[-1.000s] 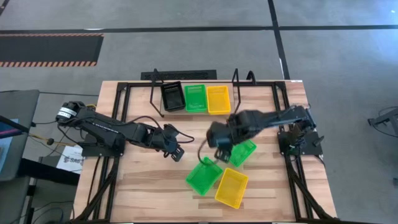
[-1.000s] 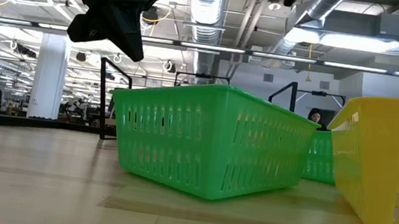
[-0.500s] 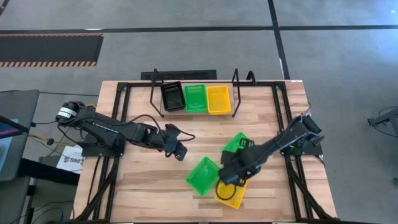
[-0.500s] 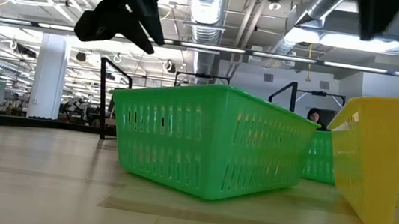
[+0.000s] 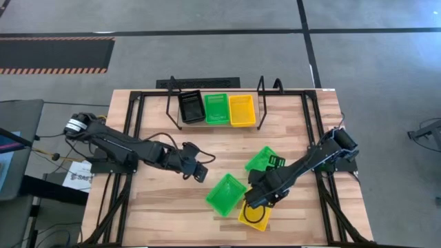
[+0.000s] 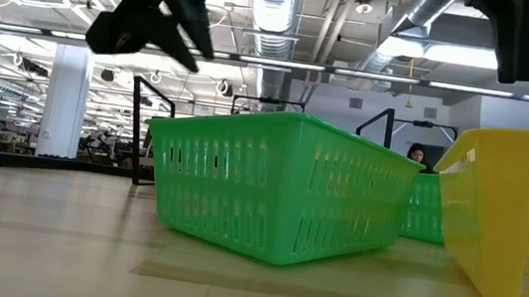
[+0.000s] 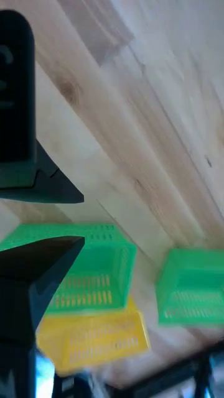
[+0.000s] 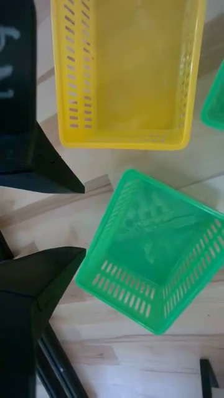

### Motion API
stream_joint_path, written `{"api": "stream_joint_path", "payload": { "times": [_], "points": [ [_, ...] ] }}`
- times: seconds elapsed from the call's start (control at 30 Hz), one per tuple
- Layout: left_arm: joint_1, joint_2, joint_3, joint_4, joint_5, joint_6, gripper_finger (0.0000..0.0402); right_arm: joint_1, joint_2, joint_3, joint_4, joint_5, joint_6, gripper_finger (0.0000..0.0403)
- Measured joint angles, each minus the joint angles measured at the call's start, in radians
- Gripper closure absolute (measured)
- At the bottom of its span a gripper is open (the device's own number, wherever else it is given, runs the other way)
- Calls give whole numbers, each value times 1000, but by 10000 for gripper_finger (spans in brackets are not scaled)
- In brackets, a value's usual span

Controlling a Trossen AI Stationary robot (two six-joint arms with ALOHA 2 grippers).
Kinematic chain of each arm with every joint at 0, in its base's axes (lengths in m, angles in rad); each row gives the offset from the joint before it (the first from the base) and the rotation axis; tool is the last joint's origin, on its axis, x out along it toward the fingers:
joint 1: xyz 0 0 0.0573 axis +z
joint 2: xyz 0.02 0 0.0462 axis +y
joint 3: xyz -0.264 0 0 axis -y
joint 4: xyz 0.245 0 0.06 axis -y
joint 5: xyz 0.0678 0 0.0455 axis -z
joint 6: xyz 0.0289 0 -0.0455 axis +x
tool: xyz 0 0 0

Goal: Stack baskets on shelf by color
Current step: Stack the top green bin on top of the green bin on the shelf

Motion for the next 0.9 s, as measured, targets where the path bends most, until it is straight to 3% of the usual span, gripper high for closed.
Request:
{"api": "stream_joint_path", "payload": {
  "times": [0.2, 0.43, 0.53, 0.9],
  "points": [
    [-11, 122, 0, 66, 59, -15, 319, -8, 0, 0, 1, -15, -7, 235],
    [-5, 250, 0, 283, 197, -11, 319, 12, 0, 0, -1, -34, 71, 238],
    [-1, 275, 0, 364, 216, -8, 319, 32, 0, 0, 0, -35, 120, 237],
    [30, 283, 0, 382, 262, 42, 319, 98, 0, 0, 0, -35, 286, 237]
  ]
}}
